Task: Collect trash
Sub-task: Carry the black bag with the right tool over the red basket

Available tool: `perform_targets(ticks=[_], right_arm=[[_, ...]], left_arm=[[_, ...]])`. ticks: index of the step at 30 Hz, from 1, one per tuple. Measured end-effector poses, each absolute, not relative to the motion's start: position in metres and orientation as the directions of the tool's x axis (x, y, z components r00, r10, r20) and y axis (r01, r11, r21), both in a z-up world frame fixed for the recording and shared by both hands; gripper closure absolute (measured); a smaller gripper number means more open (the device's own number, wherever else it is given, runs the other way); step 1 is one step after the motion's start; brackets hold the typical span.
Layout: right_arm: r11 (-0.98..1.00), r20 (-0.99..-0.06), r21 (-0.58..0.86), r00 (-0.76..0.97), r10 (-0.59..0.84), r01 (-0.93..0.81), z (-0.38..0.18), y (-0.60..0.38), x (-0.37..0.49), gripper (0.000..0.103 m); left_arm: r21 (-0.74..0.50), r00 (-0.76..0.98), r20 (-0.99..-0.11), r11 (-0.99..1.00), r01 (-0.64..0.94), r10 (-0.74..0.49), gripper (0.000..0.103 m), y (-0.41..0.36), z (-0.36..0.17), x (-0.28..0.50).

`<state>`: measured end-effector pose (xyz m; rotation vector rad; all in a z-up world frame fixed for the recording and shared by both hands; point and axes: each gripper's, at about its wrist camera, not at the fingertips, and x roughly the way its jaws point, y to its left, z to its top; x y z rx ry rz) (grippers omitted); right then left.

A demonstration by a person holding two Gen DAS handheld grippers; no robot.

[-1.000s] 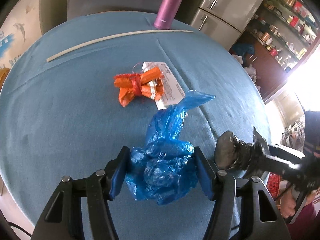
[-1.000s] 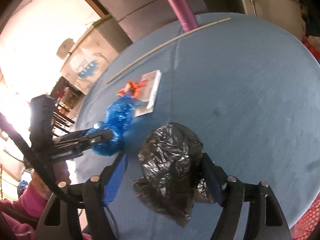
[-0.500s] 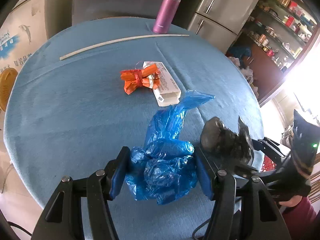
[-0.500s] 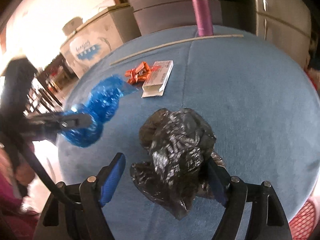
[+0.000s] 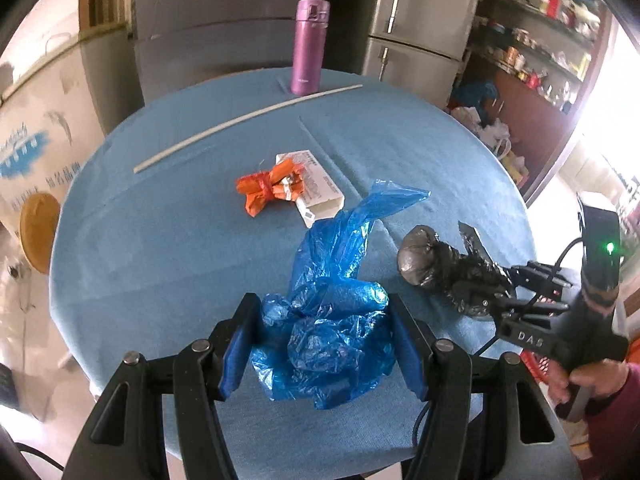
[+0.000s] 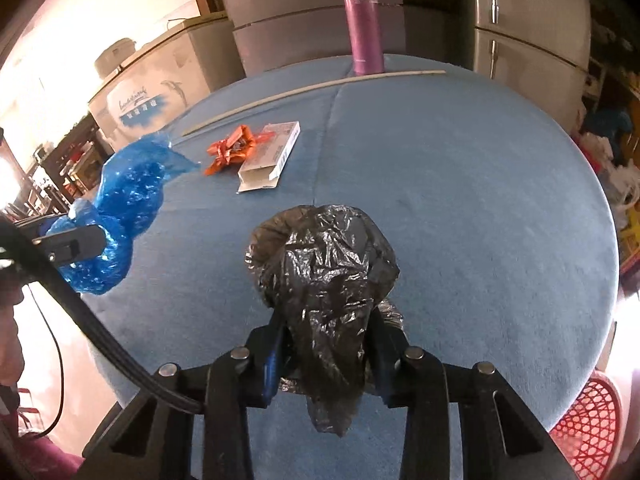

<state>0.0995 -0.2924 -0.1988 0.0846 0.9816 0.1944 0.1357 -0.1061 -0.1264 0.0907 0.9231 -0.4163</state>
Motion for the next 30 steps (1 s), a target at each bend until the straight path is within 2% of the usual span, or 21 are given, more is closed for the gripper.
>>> perform_targets(ticks=[1, 3, 5, 7, 12, 13, 14, 17, 30], right_arm=[[0.978, -0.817, 0.166, 0.537, 0.208, -0.125, -0.198, -0.293, 0.1, 0.062], [0.972, -0.817, 0.196, 0.526, 0.235, -0.13, -0.198, -0.294, 0.105, 0.052], [0.971, -0.81, 0.199, 0.534, 0.24, -0.134, -0.197, -0.292, 0.109, 0.049], [0.973, -0.821, 0.186, 0.523, 0.23, -0.137, -0.2, -0.288, 0.115, 0.042], [0.969, -0.808, 0.201, 0.534, 0.248, -0.146, -0.203, -0.287, 0.118, 0.04], [0.97, -0.808, 0.195, 0.536, 0.243, -0.145, -0.204, -0.287, 0.118, 0.041], [0.972, -0.809, 0.185, 0.539, 0.234, -0.144, -0.205, -0.287, 0.118, 0.05], [0.974, -0.806, 0.183, 0.546, 0.228, -0.136, -0.206, -0.29, 0.116, 0.062], [0.893, -0.741, 0.447, 0.58, 0.338, 0.051, -0.197, -0.351, 0.092, 0.065]], left_arm=[[-0.087, 0.535, -0.789, 0.916, 0.391, -0.303, 0.038, -0.109, -0.126, 0.135], [-0.071, 0.537, -0.79, 0.915, 0.397, -0.295, 0.038, -0.114, -0.127, 0.136], [-0.061, 0.538, -0.792, 0.914, 0.401, -0.289, 0.038, -0.115, -0.127, 0.136], [-0.048, 0.538, -0.796, 0.915, 0.401, -0.278, 0.038, -0.117, -0.129, 0.137], [-0.021, 0.541, -0.804, 0.921, 0.39, -0.248, 0.038, -0.116, -0.133, 0.136], [-0.014, 0.542, -0.806, 0.922, 0.386, -0.239, 0.038, -0.116, -0.134, 0.137], [-0.006, 0.544, -0.807, 0.923, 0.384, -0.231, 0.038, -0.117, -0.135, 0.137], [0.021, 0.547, -0.812, 0.926, 0.377, -0.204, 0.038, -0.12, -0.137, 0.136], [0.101, 0.569, -0.81, 0.92, 0.38, -0.146, 0.038, -0.133, -0.135, 0.128]])
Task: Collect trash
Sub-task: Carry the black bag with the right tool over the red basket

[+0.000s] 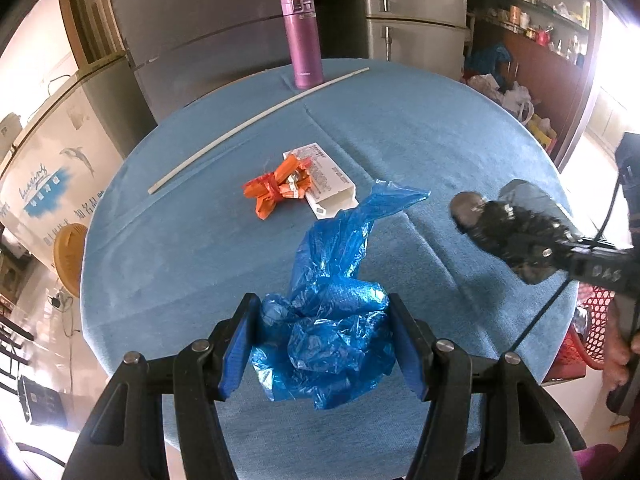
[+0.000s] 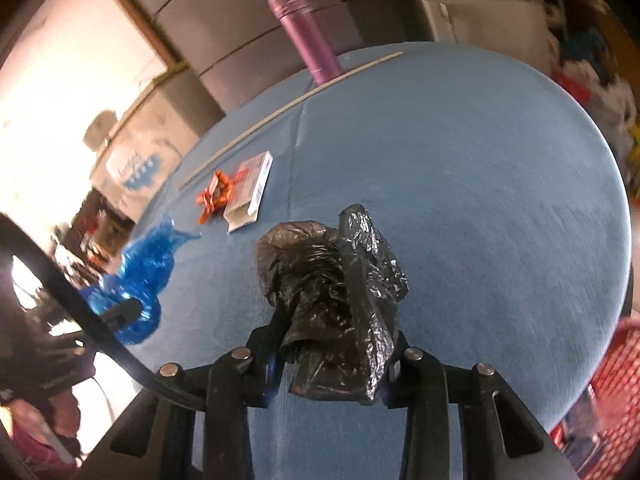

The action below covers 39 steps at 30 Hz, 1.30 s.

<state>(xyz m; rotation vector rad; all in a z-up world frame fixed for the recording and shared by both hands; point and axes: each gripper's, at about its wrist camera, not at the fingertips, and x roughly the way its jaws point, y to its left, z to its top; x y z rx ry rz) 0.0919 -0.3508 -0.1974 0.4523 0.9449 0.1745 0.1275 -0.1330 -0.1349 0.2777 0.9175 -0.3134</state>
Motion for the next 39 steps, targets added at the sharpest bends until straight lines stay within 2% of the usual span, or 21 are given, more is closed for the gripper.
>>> perform_targets(ticks=[6, 12, 39], right_arm=[[0.845, -0.686, 0.528, 0.629, 0.367, 0.084, -0.18, -0.375, 0.072, 0.065], [0.833, -0.661, 0.547, 0.654, 0.368, 0.085, -0.166, -0.384, 0.055, 0.065], [0.812, -0.654, 0.563, 0.684, 0.325, 0.153, -0.163, -0.417, 0.015, 0.065]], left_arm=[[0.109, 0.57, -0.807, 0.909, 0.402, -0.155, 0.038, -0.138, -0.131, 0.125], [0.117, 0.576, -0.8, 0.898, 0.424, -0.168, 0.038, -0.147, -0.125, 0.123], [0.166, 0.567, -0.787, 0.802, 0.574, -0.244, 0.038, -0.225, -0.104, 0.103]])
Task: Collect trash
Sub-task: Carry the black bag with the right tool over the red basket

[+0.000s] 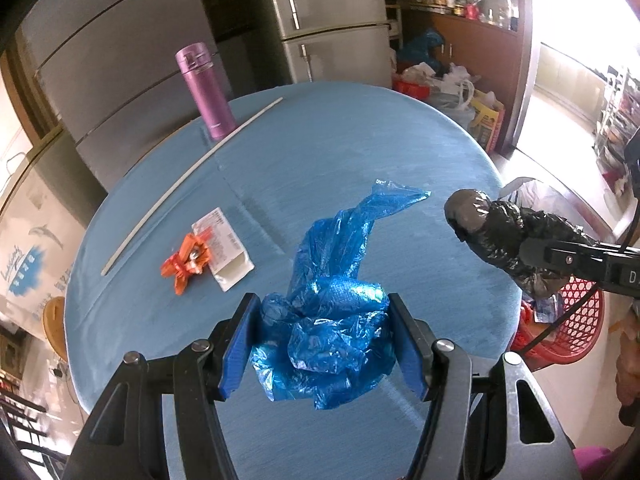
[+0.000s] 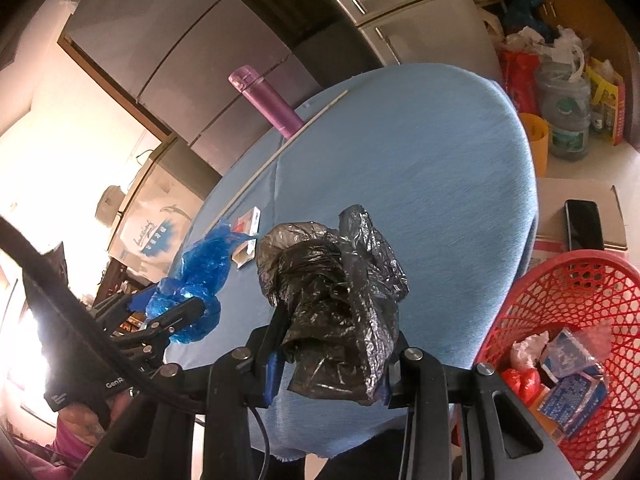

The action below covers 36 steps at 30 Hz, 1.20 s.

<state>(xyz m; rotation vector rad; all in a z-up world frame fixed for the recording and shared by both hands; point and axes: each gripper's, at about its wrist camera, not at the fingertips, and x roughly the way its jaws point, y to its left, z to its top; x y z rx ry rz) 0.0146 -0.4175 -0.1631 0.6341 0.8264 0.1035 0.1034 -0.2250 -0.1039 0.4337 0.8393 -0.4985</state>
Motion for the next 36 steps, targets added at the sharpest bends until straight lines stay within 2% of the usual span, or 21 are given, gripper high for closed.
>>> perform_targets(ticks=[36], right_arm=[[0.783, -0.659, 0.566, 0.712, 0.242, 0.259, -0.161, -0.459, -0.039, 0.065]], left_arm=[[0.198, 0.521, -0.786, 0.664, 0.721, -0.332, 0.038, -0.302, -0.103, 0.062]])
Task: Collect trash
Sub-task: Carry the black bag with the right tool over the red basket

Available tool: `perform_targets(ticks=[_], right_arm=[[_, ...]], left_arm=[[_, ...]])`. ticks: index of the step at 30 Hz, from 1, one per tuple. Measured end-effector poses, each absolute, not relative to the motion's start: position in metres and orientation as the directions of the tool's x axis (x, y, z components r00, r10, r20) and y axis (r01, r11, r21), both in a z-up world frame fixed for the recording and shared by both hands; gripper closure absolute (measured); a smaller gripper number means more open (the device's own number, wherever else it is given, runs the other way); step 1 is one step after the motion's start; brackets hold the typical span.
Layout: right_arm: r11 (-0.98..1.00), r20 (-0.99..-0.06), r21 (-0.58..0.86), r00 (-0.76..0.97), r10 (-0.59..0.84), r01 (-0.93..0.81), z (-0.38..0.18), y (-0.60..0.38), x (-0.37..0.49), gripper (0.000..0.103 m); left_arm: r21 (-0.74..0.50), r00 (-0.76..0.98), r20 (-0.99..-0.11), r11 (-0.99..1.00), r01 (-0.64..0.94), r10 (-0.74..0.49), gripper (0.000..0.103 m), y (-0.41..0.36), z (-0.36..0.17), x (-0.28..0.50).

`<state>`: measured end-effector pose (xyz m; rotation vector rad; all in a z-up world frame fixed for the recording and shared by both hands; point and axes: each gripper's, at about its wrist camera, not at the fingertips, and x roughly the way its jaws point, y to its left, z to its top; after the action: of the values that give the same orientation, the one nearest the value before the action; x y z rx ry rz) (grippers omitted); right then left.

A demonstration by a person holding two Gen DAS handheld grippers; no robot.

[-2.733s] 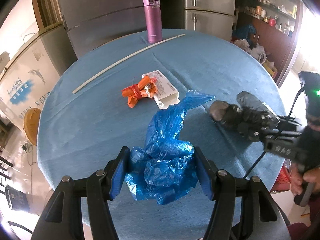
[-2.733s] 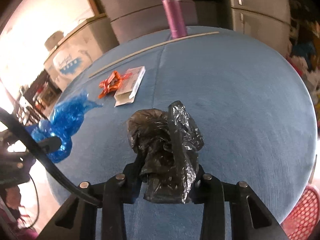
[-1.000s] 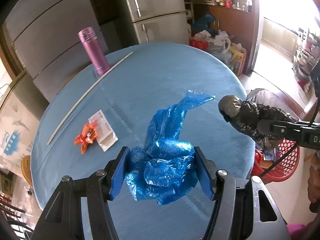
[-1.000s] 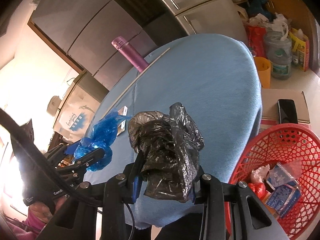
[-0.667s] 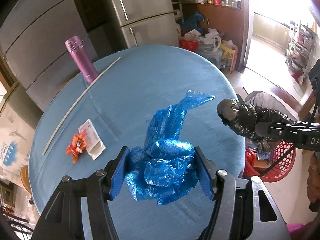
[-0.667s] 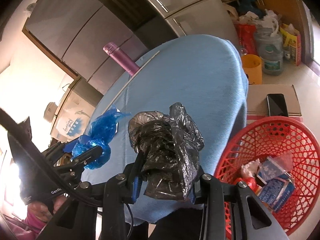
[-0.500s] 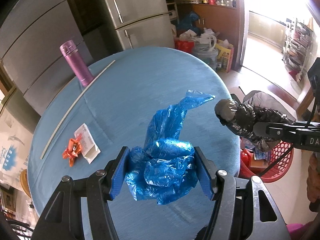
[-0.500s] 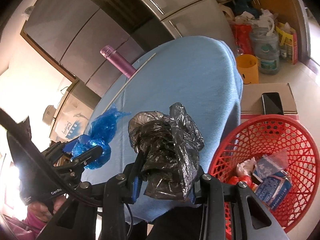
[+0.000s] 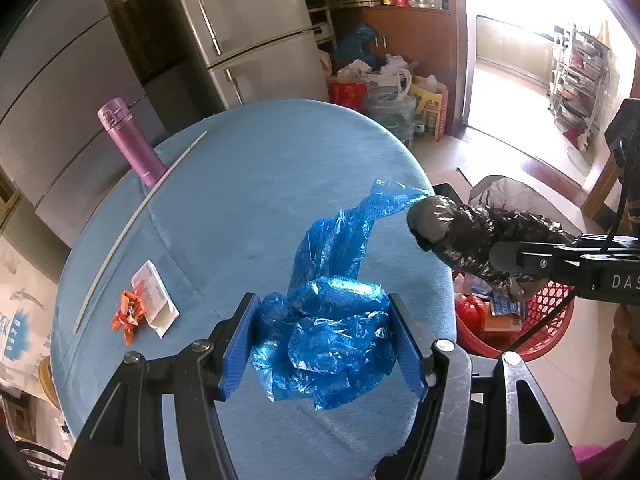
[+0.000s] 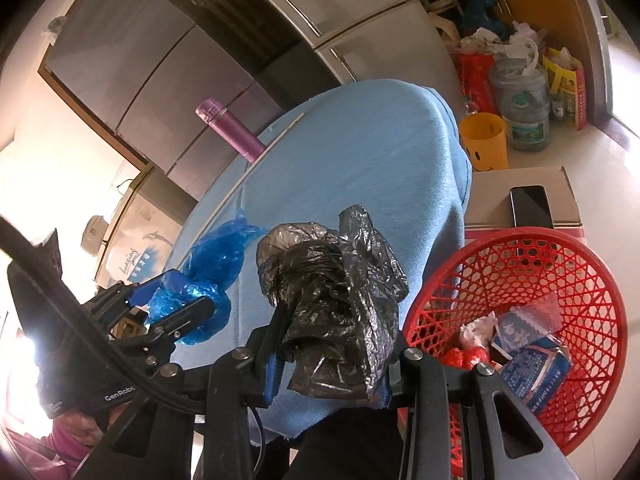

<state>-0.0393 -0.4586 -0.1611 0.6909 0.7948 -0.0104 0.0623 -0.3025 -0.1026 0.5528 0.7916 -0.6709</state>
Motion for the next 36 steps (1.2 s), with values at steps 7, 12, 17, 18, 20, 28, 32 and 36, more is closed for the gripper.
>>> perform_targets(ticks=[7, 12, 17, 18, 20, 28, 32, 36], right_arm=[[0.777, -0.662, 0.565, 0.715, 0.225, 0.279, -0.16, -0.462, -0.047, 0.065], [0.773, -0.662, 0.564, 0.718, 0.213, 0.291, -0.16, -0.466, -0.053, 0.065], [0.765, -0.662, 0.567, 0.721, 0.204, 0.304, -0.16, -0.47, -0.058, 0.065], [0.763, -0.663, 0.569, 0.721, 0.204, 0.307, -0.161, -0.471, -0.059, 0.065], [0.763, -0.666, 0.564, 0.719, 0.196, 0.314, -0.16, -0.471, -0.06, 0.065], [0.758, -0.674, 0.562, 0.714, 0.187, 0.332, -0.162, -0.475, -0.064, 0.065], [0.757, -0.678, 0.559, 0.712, 0.182, 0.339, -0.162, -0.478, -0.066, 0.065], [0.752, -0.686, 0.556, 0.707, 0.174, 0.355, -0.165, -0.48, -0.069, 0.065]], left_arm=[[0.2, 0.512, -0.787, 0.643, 0.739, -0.345, 0.038, -0.312, -0.103, 0.055], [0.204, 0.507, -0.788, 0.629, 0.751, -0.349, 0.038, -0.319, -0.105, 0.053], [0.213, 0.5, -0.792, 0.61, 0.763, -0.35, 0.038, -0.326, -0.109, 0.052], [0.212, 0.498, -0.793, 0.607, 0.766, -0.35, 0.038, -0.327, -0.109, 0.051], [0.215, 0.495, -0.795, 0.599, 0.771, -0.352, 0.038, -0.331, -0.111, 0.051], [0.217, 0.479, -0.803, 0.575, 0.789, -0.355, 0.038, -0.339, -0.117, 0.052], [0.221, 0.475, -0.805, 0.562, 0.797, -0.356, 0.038, -0.341, -0.12, 0.052], [0.217, 0.462, -0.811, 0.55, 0.807, -0.358, 0.038, -0.346, -0.123, 0.052]])
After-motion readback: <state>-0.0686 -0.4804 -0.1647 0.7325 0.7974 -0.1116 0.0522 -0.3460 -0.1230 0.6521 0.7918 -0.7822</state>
